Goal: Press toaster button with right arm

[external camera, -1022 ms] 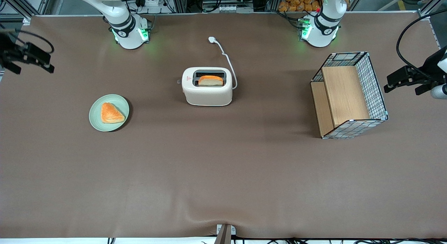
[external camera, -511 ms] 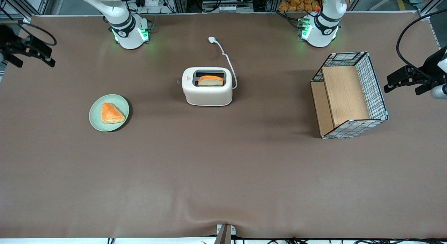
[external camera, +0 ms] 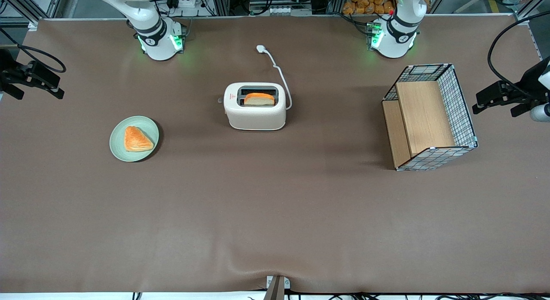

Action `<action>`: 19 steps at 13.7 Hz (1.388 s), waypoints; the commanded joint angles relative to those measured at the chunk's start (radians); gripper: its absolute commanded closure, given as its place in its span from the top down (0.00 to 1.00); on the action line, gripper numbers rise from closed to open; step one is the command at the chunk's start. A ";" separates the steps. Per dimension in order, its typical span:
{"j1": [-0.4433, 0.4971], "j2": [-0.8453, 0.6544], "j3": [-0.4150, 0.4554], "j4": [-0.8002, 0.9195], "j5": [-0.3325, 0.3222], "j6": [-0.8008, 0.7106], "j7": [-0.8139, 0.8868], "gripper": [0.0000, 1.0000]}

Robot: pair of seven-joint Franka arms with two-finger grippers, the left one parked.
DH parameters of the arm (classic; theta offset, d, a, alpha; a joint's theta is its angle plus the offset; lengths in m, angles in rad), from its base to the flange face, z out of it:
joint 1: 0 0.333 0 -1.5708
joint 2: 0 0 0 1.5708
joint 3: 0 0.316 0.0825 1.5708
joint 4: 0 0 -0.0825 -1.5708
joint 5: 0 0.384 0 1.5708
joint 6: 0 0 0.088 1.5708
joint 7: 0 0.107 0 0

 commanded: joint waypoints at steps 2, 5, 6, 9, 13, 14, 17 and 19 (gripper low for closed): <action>0.009 0.025 -0.004 0.038 -0.021 -0.018 -0.020 1.00; 0.013 0.024 -0.012 0.038 -0.021 -0.019 -0.024 1.00; 0.013 0.024 -0.013 0.038 -0.020 -0.019 -0.023 1.00; 0.016 0.024 -0.015 0.038 -0.023 -0.025 -0.024 1.00; 0.014 0.027 -0.015 0.032 -0.021 -0.022 -0.024 1.00; 0.014 0.027 -0.015 0.032 -0.021 -0.022 -0.026 1.00; 0.013 0.027 -0.016 0.033 -0.023 -0.022 -0.077 1.00; 0.014 0.025 -0.030 0.030 -0.021 -0.027 -0.069 1.00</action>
